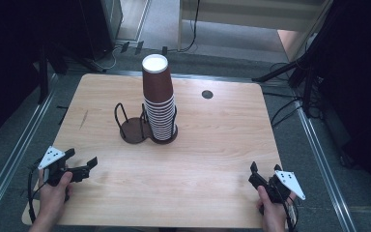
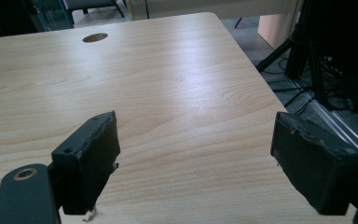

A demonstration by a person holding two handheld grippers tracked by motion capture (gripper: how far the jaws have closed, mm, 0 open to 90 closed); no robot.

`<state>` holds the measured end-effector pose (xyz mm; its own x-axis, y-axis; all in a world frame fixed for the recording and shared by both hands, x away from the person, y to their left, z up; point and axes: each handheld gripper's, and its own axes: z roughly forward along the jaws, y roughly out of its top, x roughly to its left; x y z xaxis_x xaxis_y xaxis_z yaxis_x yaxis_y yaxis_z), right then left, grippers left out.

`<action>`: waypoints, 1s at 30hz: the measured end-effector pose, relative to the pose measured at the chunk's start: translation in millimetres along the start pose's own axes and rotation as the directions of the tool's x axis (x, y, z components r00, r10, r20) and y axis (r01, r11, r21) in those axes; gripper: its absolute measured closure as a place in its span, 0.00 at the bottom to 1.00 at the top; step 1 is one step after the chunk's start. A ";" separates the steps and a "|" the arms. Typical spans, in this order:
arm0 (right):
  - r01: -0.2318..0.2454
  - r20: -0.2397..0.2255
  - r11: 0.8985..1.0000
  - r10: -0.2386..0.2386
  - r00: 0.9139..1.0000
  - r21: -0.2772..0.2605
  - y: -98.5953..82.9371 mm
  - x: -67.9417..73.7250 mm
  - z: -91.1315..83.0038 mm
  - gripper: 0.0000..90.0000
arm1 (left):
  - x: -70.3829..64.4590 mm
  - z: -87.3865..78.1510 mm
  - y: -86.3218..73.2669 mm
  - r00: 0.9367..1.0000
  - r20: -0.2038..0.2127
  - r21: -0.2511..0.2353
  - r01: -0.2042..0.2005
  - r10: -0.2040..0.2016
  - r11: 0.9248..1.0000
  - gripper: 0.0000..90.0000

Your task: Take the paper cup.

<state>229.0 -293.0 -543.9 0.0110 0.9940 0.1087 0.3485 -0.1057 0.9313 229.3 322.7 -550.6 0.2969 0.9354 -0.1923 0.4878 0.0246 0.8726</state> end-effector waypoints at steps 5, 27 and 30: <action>-0.025 -0.034 1.000 0.025 0.999 0.008 5.7 5.5 -1.9 0.16 | -1.0 -0.1 -0.3 1.000 0.003 -0.002 -0.003 0.003 1.000 0.02; 0.136 -0.135 0.987 -0.147 0.980 -0.085 54.3 111.7 -7.6 0.01 | -1.2 -0.5 -0.5 1.000 -0.008 -0.008 0.000 0.000 1.000 0.02; 0.129 -0.157 0.988 -0.142 0.977 -0.089 61.7 120.4 -5.2 0.01 | -2.1 0.0 -0.6 1.000 -0.008 -0.007 -0.006 0.006 1.000 0.02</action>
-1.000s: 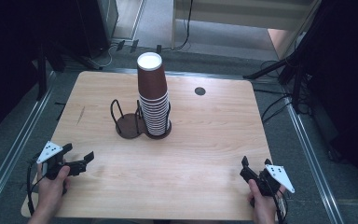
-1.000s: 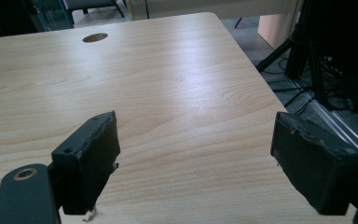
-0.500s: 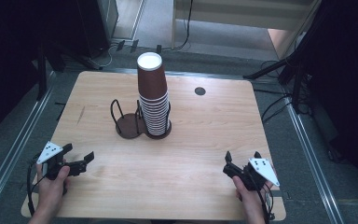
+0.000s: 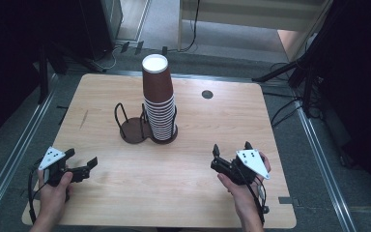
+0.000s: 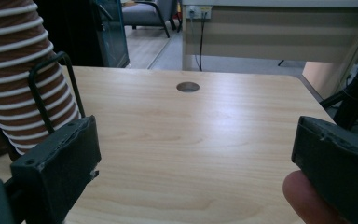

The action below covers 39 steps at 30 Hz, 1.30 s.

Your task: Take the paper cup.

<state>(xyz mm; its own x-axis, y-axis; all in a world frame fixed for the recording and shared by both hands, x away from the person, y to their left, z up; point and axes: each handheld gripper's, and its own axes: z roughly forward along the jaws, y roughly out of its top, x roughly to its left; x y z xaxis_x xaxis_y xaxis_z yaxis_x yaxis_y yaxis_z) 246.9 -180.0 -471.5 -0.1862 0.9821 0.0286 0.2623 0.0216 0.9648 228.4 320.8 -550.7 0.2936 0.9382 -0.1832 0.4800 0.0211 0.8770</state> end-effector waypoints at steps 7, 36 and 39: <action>0.000 -0.050 1.000 0.000 0.999 -0.003 15.3 15.2 9.0 0.02 | -0.4 -0.1 0.0 1.000 -0.001 0.002 -0.004 0.004 1.000 0.02; 0.024 -0.136 0.998 -0.033 0.990 -0.063 61.0 66.2 30.2 0.04 | -7.1 -0.4 -0.1 0.997 -0.056 0.013 -0.053 0.054 0.999 0.02; 0.030 -0.150 0.998 -0.039 0.988 -0.064 65.0 72.7 33.2 0.04 | -7.2 -0.6 0.0 0.996 -0.062 0.013 -0.060 0.060 0.998 0.02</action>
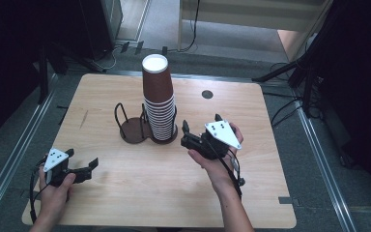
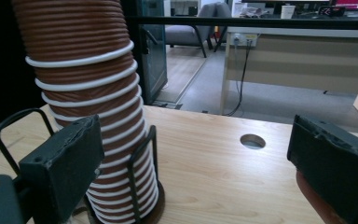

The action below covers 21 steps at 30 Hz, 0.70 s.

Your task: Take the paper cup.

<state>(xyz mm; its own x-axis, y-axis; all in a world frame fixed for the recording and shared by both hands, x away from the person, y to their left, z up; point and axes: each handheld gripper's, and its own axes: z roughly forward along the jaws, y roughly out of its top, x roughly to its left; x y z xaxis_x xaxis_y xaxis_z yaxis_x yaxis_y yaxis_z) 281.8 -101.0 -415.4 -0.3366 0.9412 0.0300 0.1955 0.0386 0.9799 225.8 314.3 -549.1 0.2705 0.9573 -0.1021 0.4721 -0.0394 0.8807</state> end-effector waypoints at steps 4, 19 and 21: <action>0.009 -0.017 1.000 -0.009 1.000 -0.002 6.0 8.0 6.6 0.04 | -0.4 -0.4 0.0 1.000 -0.008 -0.002 -0.001 0.001 1.000 0.02; 0.003 -0.063 1.000 -0.005 0.998 -0.023 22.8 33.2 29.0 0.05 | -0.8 -0.7 0.0 1.000 -0.023 -0.009 0.001 -0.002 1.000 0.02; 0.004 -0.067 1.000 -0.005 0.998 -0.025 24.3 36.2 31.5 0.05 | -0.7 -0.7 0.1 1.000 -0.022 -0.010 0.004 -0.005 1.000 0.02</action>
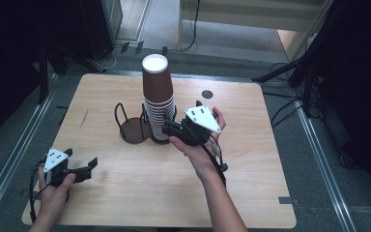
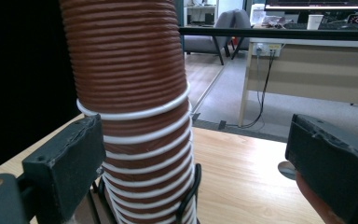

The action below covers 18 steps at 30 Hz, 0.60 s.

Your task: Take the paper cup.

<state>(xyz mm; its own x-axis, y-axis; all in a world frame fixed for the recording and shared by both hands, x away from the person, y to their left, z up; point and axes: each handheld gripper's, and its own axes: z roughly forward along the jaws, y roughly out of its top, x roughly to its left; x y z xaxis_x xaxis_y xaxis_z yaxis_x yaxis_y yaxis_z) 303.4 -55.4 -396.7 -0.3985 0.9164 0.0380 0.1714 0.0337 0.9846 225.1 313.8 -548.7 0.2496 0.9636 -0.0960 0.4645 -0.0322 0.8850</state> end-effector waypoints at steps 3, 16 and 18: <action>0.003 -0.009 1.000 -0.003 1.000 0.001 1.5 3.7 4.3 0.05 | 0.4 0.0 0.1 1.000 0.003 0.005 -0.001 0.001 1.000 0.02; 0.008 -0.021 1.000 -0.007 1.000 0.022 7.3 15.3 23.5 0.05 | 0.5 0.0 -0.1 1.000 -0.001 0.003 -0.002 0.002 1.000 0.02; 0.012 -0.023 1.000 -0.011 1.000 0.022 8.5 17.1 26.4 0.05 | 0.7 0.0 -0.1 1.000 -0.001 0.002 -0.001 0.001 1.000 0.02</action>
<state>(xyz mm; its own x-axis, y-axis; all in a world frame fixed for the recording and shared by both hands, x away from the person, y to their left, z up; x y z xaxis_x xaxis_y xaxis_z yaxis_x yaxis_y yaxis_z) 321.9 -28.9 -392.1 -0.4207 0.9067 0.0309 0.1863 0.0530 0.9811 225.3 314.6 -548.8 0.2489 0.9639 -0.0946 0.4658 -0.0335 0.8842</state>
